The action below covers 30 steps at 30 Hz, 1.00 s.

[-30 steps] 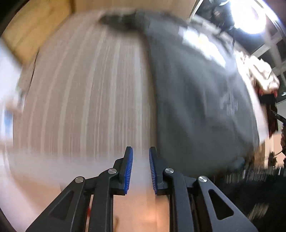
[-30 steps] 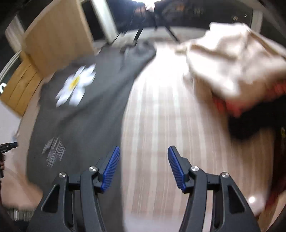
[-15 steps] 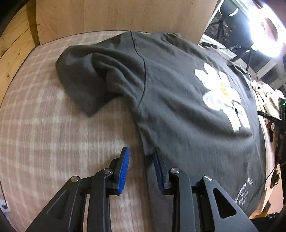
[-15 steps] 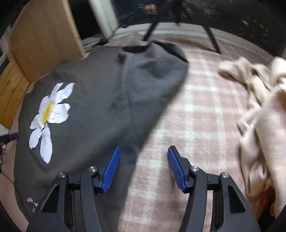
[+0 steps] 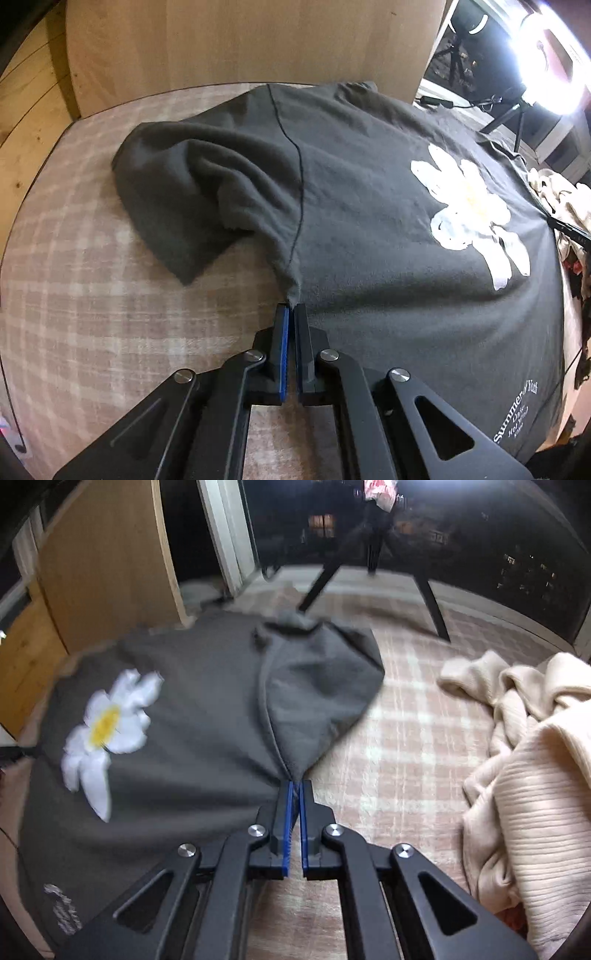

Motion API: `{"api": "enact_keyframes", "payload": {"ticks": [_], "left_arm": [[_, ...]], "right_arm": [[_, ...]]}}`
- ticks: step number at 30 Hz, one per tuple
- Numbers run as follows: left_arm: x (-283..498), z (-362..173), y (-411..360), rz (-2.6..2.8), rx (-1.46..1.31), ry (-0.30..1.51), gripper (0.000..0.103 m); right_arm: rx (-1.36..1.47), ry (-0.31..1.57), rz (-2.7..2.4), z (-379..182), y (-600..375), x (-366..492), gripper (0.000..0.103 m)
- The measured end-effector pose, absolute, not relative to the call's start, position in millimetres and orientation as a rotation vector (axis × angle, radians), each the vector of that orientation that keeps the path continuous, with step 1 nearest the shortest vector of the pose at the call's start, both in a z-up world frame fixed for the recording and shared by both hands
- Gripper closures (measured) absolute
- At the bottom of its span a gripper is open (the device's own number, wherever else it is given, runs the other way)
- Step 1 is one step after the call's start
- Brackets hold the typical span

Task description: Fold clothes

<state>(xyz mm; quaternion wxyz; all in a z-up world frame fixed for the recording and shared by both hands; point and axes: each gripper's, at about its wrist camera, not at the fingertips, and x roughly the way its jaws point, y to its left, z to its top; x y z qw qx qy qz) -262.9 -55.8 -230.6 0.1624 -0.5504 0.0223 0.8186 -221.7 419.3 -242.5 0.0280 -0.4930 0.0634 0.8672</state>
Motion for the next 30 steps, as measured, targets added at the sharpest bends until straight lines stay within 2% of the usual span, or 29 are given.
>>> {"api": "enact_keyframes", "payload": {"ticks": [2, 3, 5, 7, 10, 14, 15, 16, 17, 19, 24, 26, 28, 30], "left_arm": [[-263.3, -232.5, -52.9, 2.325, -1.578, 0.079, 0.101], [-264.2, -233.8, -51.6, 2.323, -1.586, 0.085, 0.1], [-266.2, -235.1, -52.1, 2.327, -1.607, 0.081, 0.091], [-266.2, -232.5, -54.4, 2.341, -1.606, 0.088, 0.084], [-265.5, -230.9, -60.7, 2.318, -1.6, 0.013, 0.077], [-263.5, -234.8, -54.5, 2.301, -1.595, 0.014, 0.077], [-262.4, -234.7, -51.6, 2.295, -1.588, 0.018, 0.077], [-261.5, -234.4, -48.6, 2.284, -1.582, 0.022, 0.079], [-260.8, -234.2, -45.2, 2.278, -1.578, 0.041, 0.087], [-259.5, -233.9, -39.1, 2.275, -1.577, 0.1, 0.101], [-249.8, -200.1, -44.8, 2.362, -1.466, 0.11, 0.101], [-247.2, -197.4, -44.6, 2.379, -1.436, 0.121, 0.101], [-251.2, -216.9, -41.5, 2.349, -1.508, 0.189, 0.101], [-255.0, -230.5, -39.9, 2.332, -1.541, 0.215, 0.101]], "right_arm": [[-1.597, 0.138, 2.665, -252.4, 407.9, -226.2, 0.098], [-1.609, 0.111, 2.656, -253.7, 404.8, -227.0, 0.091], [-1.57, 0.139, 2.633, -245.8, 411.9, -223.6, 0.082], [-1.582, 0.274, 2.617, -239.2, 425.2, -217.9, 0.068], [-1.609, 0.349, 2.625, -240.2, 429.1, -213.0, 0.068], [-1.658, 0.317, 2.627, -255.8, 415.3, -215.0, 0.066], [-1.648, 0.283, 2.642, -256.7, 409.9, -214.2, 0.069], [-1.656, 0.272, 2.658, -257.4, 405.4, -213.5, 0.09], [-1.682, 0.282, 2.673, -257.8, 401.6, -212.7, 0.1], [-1.67, 0.265, 2.7, -248.2, 396.0, -210.5, 0.101], [-1.441, 0.215, 2.797, -196.6, 400.4, -192.9, 0.101], [-1.52, 0.122, 2.706, -223.7, 397.0, -200.7, 0.101], [-1.574, 0.072, 2.648, -248.2, 393.6, -207.6, 0.101], [-1.554, 0.04, 2.62, -252.4, 391.3, -209.4, 0.101]]}}
